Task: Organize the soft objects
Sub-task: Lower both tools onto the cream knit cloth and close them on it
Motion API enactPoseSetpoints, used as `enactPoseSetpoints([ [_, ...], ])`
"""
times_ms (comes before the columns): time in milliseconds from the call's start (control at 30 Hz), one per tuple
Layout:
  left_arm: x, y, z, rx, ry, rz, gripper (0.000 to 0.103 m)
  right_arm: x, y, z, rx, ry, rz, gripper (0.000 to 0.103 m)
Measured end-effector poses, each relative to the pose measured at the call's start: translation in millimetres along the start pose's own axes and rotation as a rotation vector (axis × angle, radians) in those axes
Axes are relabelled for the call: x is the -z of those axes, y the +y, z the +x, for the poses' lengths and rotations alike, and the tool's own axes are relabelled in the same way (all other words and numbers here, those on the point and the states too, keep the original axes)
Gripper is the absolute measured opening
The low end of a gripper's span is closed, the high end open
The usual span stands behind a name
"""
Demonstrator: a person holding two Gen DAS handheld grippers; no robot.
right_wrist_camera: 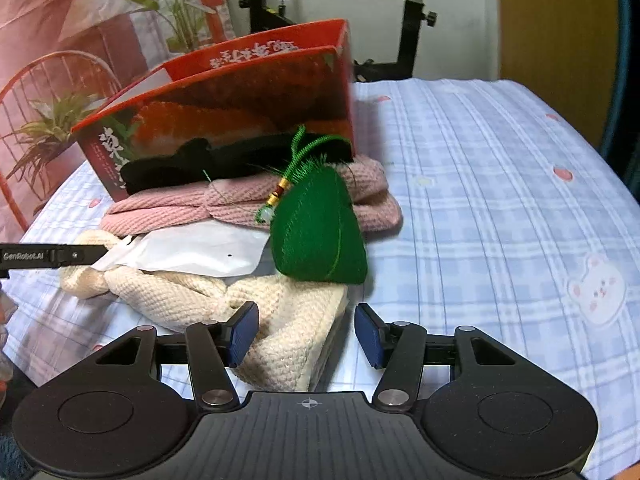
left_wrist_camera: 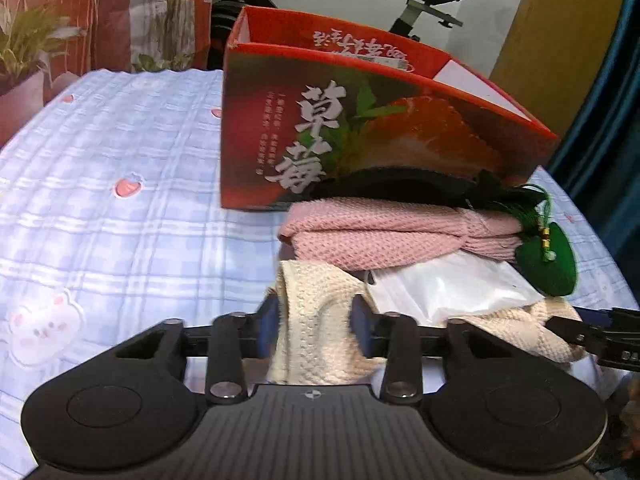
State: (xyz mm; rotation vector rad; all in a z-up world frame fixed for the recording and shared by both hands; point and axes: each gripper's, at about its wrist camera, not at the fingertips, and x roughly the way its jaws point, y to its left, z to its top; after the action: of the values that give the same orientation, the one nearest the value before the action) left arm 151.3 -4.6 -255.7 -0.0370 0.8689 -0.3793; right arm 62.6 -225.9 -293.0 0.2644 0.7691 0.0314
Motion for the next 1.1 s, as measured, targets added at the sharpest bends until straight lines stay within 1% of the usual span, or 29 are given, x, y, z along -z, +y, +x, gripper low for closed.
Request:
enactPoseSetpoints([
  [100, 5, -1, -2, 0.017, -0.007, -0.031, 0.023, 2, 2, 1, 0.016, -0.025, 0.005, 0.05],
  [200, 13, -4, -7, 0.01, -0.019, -0.026, 0.02, 6, 4, 1, 0.026, -0.042, -0.001, 0.05],
  [367, 25, -5, -22, -0.006, -0.022, -0.039, 0.018, 12, 1, -2, 0.016, -0.064, 0.007, 0.05],
  [500, 33, -2, -28, -0.014, -0.015, -0.065, 0.018, 17, 4, -4, 0.02, -0.083, -0.017, 0.05],
  [700, 35, -4, -23, -0.03, -0.011, -0.042, 0.019, 19, 4, -4, 0.015, -0.097, -0.026, 0.051],
  [867, 36, 1, -22, -0.013, -0.018, -0.067, 0.021, 20, 4, -5, 0.015, -0.106, -0.031, 0.051],
  [1033, 36, -1, -21, -0.017, -0.027, -0.053, 0.021, 22, 12, -1, 0.04, -0.116, -0.074, 0.051],
  [1067, 36, -1, -21, -0.017, -0.029, -0.052, 0.021, 22, 12, -1, 0.039, -0.117, -0.076, 0.05],
  [1100, 36, -1, -22, -0.016, -0.03, -0.053, 0.021, 22, 12, -1, 0.036, -0.116, -0.077, 0.046],
])
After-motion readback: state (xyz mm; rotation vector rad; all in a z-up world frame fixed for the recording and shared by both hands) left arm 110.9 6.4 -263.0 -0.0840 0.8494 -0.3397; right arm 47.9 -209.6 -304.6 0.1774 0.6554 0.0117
